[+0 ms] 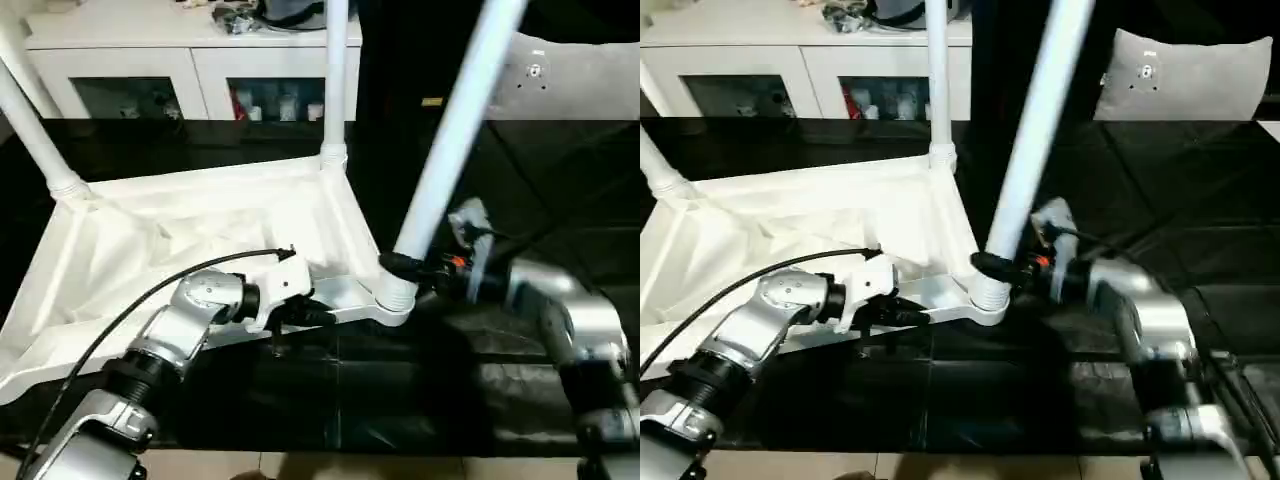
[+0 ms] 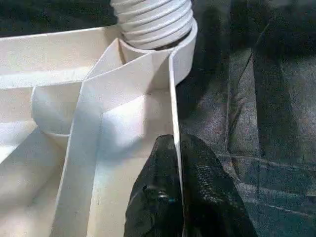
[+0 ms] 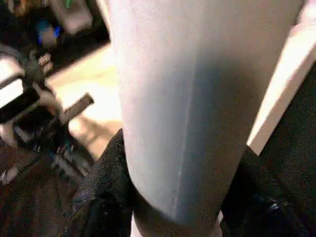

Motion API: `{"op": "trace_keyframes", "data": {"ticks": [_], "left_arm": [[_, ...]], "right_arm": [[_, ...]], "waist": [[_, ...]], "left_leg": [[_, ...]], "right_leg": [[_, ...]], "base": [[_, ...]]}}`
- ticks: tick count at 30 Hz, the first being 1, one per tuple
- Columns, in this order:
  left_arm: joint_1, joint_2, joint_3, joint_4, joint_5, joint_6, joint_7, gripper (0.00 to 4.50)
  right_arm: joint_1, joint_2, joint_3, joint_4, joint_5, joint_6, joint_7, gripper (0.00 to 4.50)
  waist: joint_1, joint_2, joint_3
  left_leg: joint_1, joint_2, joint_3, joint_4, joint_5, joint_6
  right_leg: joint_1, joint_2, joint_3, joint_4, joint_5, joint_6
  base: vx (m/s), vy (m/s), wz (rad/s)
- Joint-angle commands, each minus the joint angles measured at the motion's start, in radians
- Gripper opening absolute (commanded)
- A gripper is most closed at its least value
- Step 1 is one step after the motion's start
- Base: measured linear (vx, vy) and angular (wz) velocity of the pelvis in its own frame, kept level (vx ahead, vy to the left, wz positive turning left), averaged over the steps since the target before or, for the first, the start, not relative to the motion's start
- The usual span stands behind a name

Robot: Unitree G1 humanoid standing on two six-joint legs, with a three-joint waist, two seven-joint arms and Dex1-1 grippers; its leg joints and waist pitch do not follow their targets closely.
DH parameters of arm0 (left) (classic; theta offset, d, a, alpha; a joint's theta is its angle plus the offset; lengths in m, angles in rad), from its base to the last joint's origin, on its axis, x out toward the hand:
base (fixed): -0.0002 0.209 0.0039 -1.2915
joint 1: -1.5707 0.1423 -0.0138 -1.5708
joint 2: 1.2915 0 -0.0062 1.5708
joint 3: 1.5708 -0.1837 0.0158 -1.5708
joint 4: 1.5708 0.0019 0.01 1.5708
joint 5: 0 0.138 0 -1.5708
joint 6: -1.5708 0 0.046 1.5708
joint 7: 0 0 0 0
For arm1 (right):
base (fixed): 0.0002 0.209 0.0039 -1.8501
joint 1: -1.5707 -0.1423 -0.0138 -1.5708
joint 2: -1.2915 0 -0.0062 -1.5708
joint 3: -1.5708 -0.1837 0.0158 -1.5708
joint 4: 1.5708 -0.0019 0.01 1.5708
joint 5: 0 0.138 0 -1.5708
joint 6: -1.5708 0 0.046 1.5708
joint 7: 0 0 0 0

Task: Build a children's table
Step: Insert table leg to table base

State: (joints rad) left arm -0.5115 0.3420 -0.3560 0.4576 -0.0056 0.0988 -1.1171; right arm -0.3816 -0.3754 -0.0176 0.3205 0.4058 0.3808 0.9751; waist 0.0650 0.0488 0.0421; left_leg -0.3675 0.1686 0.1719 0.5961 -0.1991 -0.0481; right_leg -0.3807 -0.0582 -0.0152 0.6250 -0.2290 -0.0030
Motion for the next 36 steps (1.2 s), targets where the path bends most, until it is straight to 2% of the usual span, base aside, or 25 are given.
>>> {"op": "trace_keyframes", "data": {"ticks": [1,3,4,5,6,7,11,13,14,16,19,21,23,26,32,36], "left_arm": [[0.025,-0.020,-0.002,0.021,-0.024,0.015,0.012,0.00],[0.025,-0.022,-0.002,0.022,-0.023,0.015,0.014,0.00],[0.026,-0.025,-0.004,0.021,-0.021,0.017,0.016,0.00],[0.026,-0.025,-0.004,0.021,-0.021,0.017,0.016,0.00],[0.027,-0.027,-0.006,0.021,-0.019,0.018,0.015,0.00],[0.027,-0.028,-0.007,0.021,-0.017,0.018,0.010,0.00],[0.025,-0.027,-0.011,0.021,-0.007,0.017,0.003,0.00],[0.022,-0.018,-0.019,0.023,0.004,0.010,-0.006,0.00],[0.022,-0.018,-0.019,0.024,0.004,0.010,-0.006,0.00],[0.018,-0.010,-0.021,0.027,0.008,0.005,-0.016,0.00],[0.009,0.000,-0.025,0.035,0.012,-0.002,-0.032,0.00],[-0.003,0.006,-0.026,0.048,0.017,-0.011,-0.041,0.00],[-0.011,0.006,-0.025,0.057,0.018,-0.014,-0.043,0.00],[-0.037,0.004,-0.022,0.089,0.020,-0.022,-0.051,0.00],[-0.060,0.014,-0.026,0.117,0.024,-0.031,-0.080,0.00],[-0.042,0.021,-0.006,0.096,0.005,0.006,-0.069,0.00]], "right_arm": [[0.059,0.011,-0.002,0.011,-0.026,-0.007,-0.054,1.87],[0.072,0.015,-0.004,-0.004,-0.027,-0.016,-0.056,1.87],[0.091,0.010,0.012,-0.026,-0.059,-0.055,-0.071,1.87],[0.091,0.010,0.012,-0.026,-0.059,-0.055,-0.071,1.87],[0.101,0.001,0.033,-0.036,-0.101,-0.098,-0.094,1.87],[0.100,-0.005,0.046,-0.035,-0.126,-0.114,-0.108,1.87],[0.093,-0.027,0.084,-0.031,-0.174,-0.137,-0.106,1.87],[0.077,-0.042,0.120,-0.015,-0.208,-0.141,-0.088,1.87],[0.076,-0.042,0.121,-0.014,-0.209,-0.142,-0.087,1.87],[0.061,-0.051,0.150,0.005,-0.220,-0.136,-0.060,1.87],[0.040,-0.059,0.182,0.033,-0.233,-0.136,-0.028,1.86],[0.020,-0.056,0.200,0.064,-0.238,-0.142,-0.016,1.86],[0.013,-0.053,0.204,0.074,-0.232,-0.135,-0.006,1.86],[-0.001,-0.050,0.217,0.098,-0.232,-0.132,0.017,1.86],[-0.009,-0.034,0.217,0.108,-0.234,-0.138,0.010,1.86],[0.007,0.003,0.187,0.094,-0.237,-0.124,-0.092,1.86]], "waist": [[0.004,-0.013,-0.050],[0.004,-0.014,-0.048],[0.001,-0.006,-0.047],[0.000,-0.007,-0.048],[0.001,0.002,-0.048],[-0.001,-0.004,-0.048],[-0.004,-0.002,-0.045],[-0.006,-0.007,-0.043],[-0.005,-0.004,-0.043],[-0.007,-0.004,-0.043],[-0.007,-0.001,-0.045],[-0.009,-0.005,-0.045],[-0.011,-0.003,-0.043],[-0.012,-0.007,-0.043],[-0.012,-0.006,-0.041],[-0.013,-0.009,-0.040]], "left_leg": [[0.008,0.056,-0.017,-0.072,-0.155,0.046],[0.008,0.056,-0.017,-0.074,-0.165,0.044],[0.008,0.055,-0.018,-0.076,-0.181,0.039],[0.008,0.055,-0.018,-0.076,-0.186,0.034],[0.007,0.055,-0.020,-0.076,-0.184,0.032],[0.006,0.054,-0.019,-0.076,-0.185,0.032],[0.007,0.054,-0.020,-0.078,-0.214,0.031],[0.007,0.054,-0.021,-0.082,-0.233,0.027],[0.008,0.055,-0.021,-0.082,-0.240,0.026],[0.008,0.055,-0.022,-0.084,-0.250,0.024],[0.008,0.056,-0.023,-0.085,-0.255,0.023],[0.009,0.056,-0.023,-0.086,-0.263,0.022],[0.010,0.056,-0.022,-0.086,-0.278,0.019],[0.011,0.056,-0.024,-0.088,-0.299,0.013],[0.011,0.059,-0.026,-0.093,-0.316,0.004],[0.010,0.058,-0.026,-0.095,-0.318,0.003]], "right_leg": [[0.037,-0.079,0.034,-0.083,-0.105,-0.251],[0.037,-0.078,0.035,-0.085,-0.121,-0.244],[0.036,-0.078,0.034,-0.089,-0.138,-0.241],[0.037,-0.079,0.034,-0.089,-0.143,-0.237],[0.036,-0.080,0.035,-0.088,-0.143,-0.235],[0.037,-0.078,0.034,-0.090,-0.143,-0.230],[0.034,-0.080,0.036,-0.096,-0.207,-0.219],[0.031,-0.078,0.036,-0.100,-0.257,-0.202],[0.030,-0.079,0.037,-0.099,-0.267,-0.200],[0.029,-0.079,0.037,-0.100,-0.283,-0.197],[0.029,-0.080,0.038,-0.100,-0.256,-0.200],[0.028,-0.079,0.037,-0.099,-0.249,-0.205],[0.027,-0.080,0.038,-0.102,-0.271,-0.208],[0.025,-0.080,0.038,-0.105,-0.306,-0.200],[0.023,-0.082,0.039,-0.106,-0.316,-0.199],[0.021,-0.083,0.040,-0.108,-0.333,-0.192]], "base": [[0.000,0.000,0.00],[0.000,0.000,0.00],[0.000,0.000,0.00],[0.000,0.000,0.00],[0.000,0.000,0.00],[0.000,0.000,0.00],[0.000,0.000,0.00],[0.000,0.000,0.00],[0.000,0.000,0.00],[0.000,0.000,0.00],[0.000,0.000,0.00],[0.000,0.000,0.00],[0.000,0.000,0.00],[0.000,0.000,0.00],[0.000,0.000,0.00],[0.000,0.000,0.00]]}}
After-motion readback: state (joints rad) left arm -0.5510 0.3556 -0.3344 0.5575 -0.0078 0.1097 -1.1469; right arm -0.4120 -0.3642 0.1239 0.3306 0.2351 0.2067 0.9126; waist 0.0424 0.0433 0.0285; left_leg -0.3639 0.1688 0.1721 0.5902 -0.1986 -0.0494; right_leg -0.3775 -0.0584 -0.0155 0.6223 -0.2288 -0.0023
